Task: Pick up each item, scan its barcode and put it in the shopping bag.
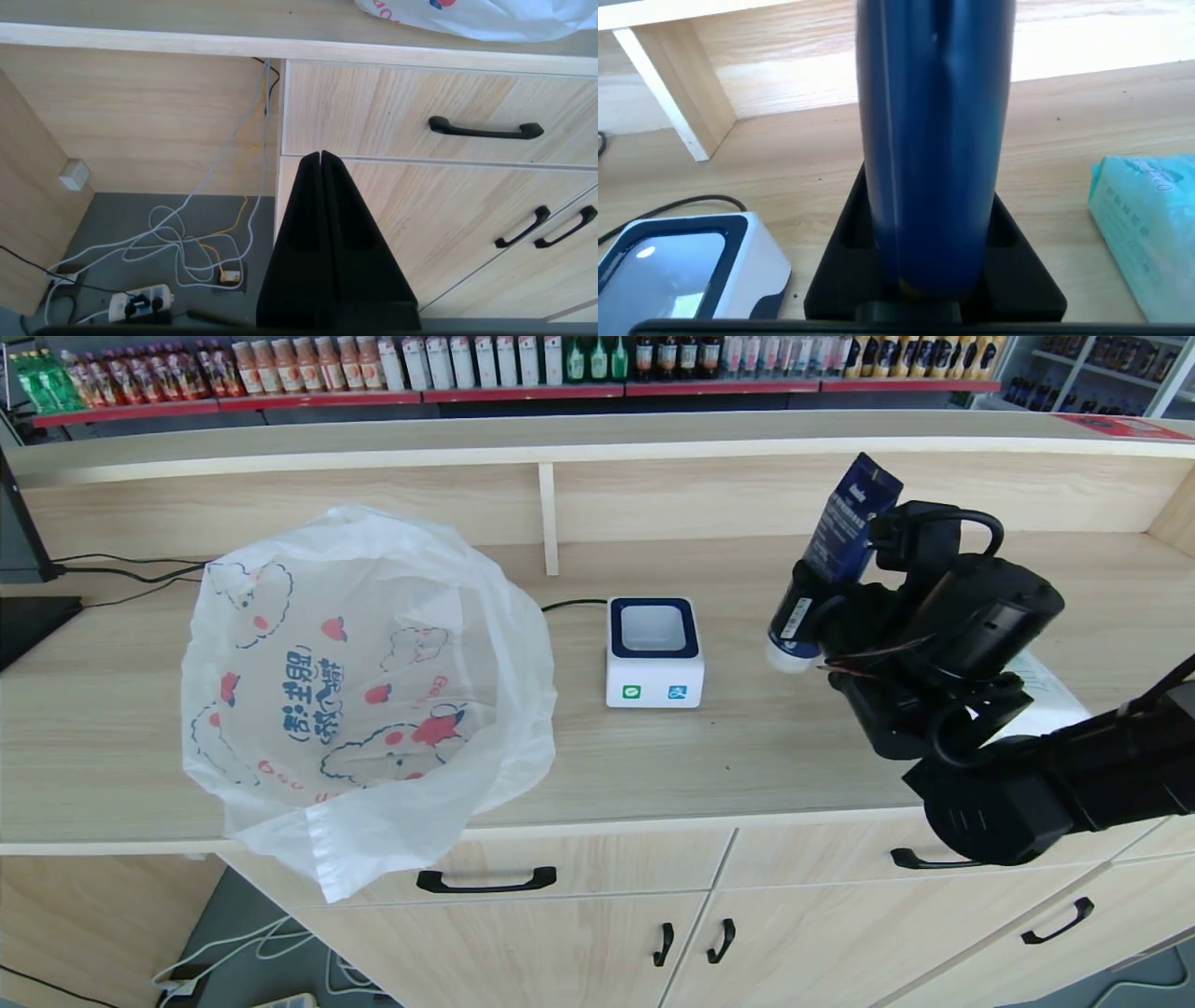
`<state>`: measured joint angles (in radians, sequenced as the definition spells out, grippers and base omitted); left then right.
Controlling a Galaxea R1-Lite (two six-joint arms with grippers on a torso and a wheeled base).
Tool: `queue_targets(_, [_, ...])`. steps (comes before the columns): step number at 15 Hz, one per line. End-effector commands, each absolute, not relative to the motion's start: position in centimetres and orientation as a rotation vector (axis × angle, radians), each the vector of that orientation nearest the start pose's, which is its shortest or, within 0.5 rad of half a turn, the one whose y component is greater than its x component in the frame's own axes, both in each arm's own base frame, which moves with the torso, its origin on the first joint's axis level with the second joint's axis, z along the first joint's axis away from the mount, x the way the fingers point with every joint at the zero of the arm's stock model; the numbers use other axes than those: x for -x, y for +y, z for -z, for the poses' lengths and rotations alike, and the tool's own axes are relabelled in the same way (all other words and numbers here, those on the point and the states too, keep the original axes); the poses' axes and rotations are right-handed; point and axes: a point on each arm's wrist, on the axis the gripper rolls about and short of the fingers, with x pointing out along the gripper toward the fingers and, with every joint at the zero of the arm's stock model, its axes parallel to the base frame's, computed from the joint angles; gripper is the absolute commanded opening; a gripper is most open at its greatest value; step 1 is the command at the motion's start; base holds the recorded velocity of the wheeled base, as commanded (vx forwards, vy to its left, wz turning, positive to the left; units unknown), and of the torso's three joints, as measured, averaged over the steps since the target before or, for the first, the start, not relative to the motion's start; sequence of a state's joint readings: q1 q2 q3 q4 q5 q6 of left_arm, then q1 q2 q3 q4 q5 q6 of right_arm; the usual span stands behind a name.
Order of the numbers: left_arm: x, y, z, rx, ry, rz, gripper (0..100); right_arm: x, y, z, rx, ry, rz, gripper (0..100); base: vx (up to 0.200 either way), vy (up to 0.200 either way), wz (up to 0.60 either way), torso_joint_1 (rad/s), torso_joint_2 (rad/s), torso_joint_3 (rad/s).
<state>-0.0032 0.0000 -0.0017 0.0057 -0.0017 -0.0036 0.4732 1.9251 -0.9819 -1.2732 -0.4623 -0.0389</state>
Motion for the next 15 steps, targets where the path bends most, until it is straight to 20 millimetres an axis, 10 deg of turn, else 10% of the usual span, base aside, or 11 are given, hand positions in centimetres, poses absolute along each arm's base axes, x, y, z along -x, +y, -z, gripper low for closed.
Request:
queue_targets(1, [2.3, 0.0, -7.5, 0.003, 0.005, 0.005, 0, -29.6, 15.3, -23.8, -0.147, -0.341, -0.015, 0, 0.0, 0.0, 0.0, 0.0, 0.0, 0.0])
queue_targets(15, [2.3, 0.0, -7.5, 0.005, 0.005, 0.005, 0, -20.1, 15.1, -21.7, -0.301, -0.344, -0.267, 0, 0.0, 0.0, 0.0, 0.0, 0.0, 0.0])
